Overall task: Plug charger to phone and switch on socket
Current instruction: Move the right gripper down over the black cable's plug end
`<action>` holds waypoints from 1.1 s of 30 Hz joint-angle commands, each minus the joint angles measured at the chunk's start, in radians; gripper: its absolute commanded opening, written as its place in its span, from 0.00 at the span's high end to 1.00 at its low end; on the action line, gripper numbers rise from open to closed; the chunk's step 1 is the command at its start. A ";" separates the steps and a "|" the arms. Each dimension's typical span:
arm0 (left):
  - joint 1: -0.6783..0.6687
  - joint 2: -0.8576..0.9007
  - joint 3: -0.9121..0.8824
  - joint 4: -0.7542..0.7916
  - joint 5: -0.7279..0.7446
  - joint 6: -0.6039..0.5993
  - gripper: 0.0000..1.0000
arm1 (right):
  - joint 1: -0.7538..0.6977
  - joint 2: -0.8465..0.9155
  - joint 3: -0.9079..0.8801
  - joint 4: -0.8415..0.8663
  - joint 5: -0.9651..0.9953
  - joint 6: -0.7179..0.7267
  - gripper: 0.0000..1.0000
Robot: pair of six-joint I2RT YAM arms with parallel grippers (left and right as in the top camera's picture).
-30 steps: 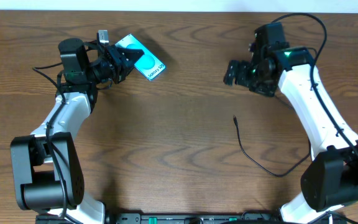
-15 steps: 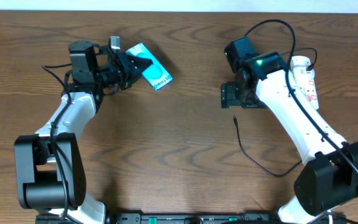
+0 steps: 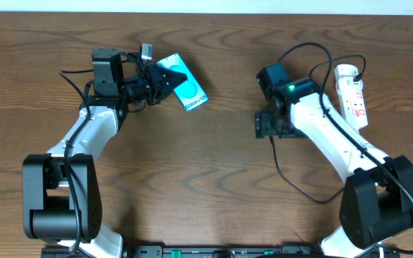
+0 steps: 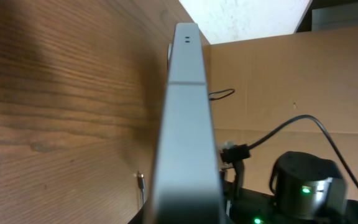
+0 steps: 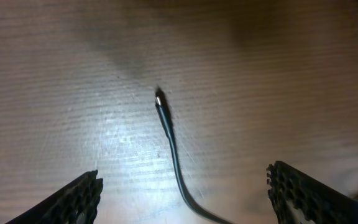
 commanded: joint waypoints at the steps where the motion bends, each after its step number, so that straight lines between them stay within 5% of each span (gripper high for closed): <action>1: 0.001 -0.010 0.007 -0.005 0.041 0.035 0.92 | 0.003 -0.020 -0.064 0.046 -0.025 -0.003 0.15; 33: -0.005 -0.010 0.007 -0.056 0.042 0.087 0.93 | 0.003 -0.019 -0.237 0.294 -0.072 -0.109 0.15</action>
